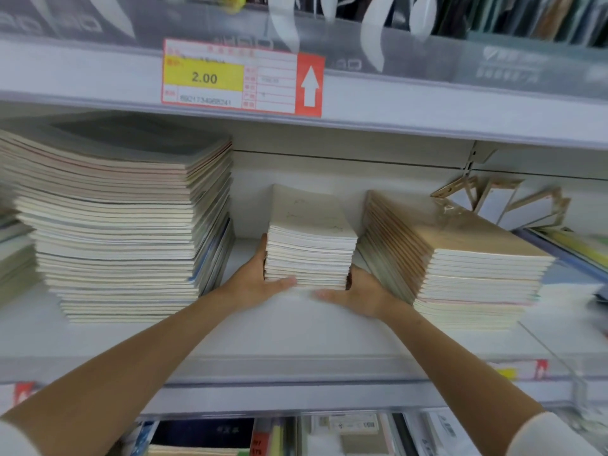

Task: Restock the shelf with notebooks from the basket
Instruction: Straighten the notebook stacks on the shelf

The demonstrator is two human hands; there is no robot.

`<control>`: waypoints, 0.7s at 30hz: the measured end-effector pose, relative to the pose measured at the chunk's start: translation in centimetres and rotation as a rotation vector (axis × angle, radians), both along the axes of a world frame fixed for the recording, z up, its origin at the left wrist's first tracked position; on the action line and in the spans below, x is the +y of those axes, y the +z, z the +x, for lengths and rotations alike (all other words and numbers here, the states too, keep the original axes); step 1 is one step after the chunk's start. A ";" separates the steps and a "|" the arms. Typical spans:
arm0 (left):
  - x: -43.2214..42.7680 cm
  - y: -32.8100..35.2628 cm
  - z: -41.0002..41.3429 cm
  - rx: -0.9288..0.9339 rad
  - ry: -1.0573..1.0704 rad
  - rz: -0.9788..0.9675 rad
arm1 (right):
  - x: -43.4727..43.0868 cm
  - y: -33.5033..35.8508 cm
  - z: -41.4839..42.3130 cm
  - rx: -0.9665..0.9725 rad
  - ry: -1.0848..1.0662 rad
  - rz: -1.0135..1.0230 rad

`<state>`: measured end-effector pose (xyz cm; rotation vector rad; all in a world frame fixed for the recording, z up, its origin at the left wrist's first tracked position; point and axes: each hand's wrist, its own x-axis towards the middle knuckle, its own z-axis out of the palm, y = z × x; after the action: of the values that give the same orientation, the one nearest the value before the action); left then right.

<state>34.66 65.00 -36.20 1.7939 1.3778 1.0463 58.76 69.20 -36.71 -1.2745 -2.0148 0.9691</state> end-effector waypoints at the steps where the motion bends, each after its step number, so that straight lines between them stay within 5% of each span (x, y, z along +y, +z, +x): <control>1: -0.1 -0.1 -0.2 0.036 -0.002 -0.001 | 0.0 -0.2 0.1 -0.002 -0.002 0.000; 21: 0.2 -1.2 -0.9 0.078 0.052 -0.032 | 0.3 -0.6 -0.4 0.046 -0.131 0.030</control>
<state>33.80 65.19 -37.36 1.8017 1.4867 0.9848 58.39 69.47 -37.35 -1.3379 -1.8791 0.8953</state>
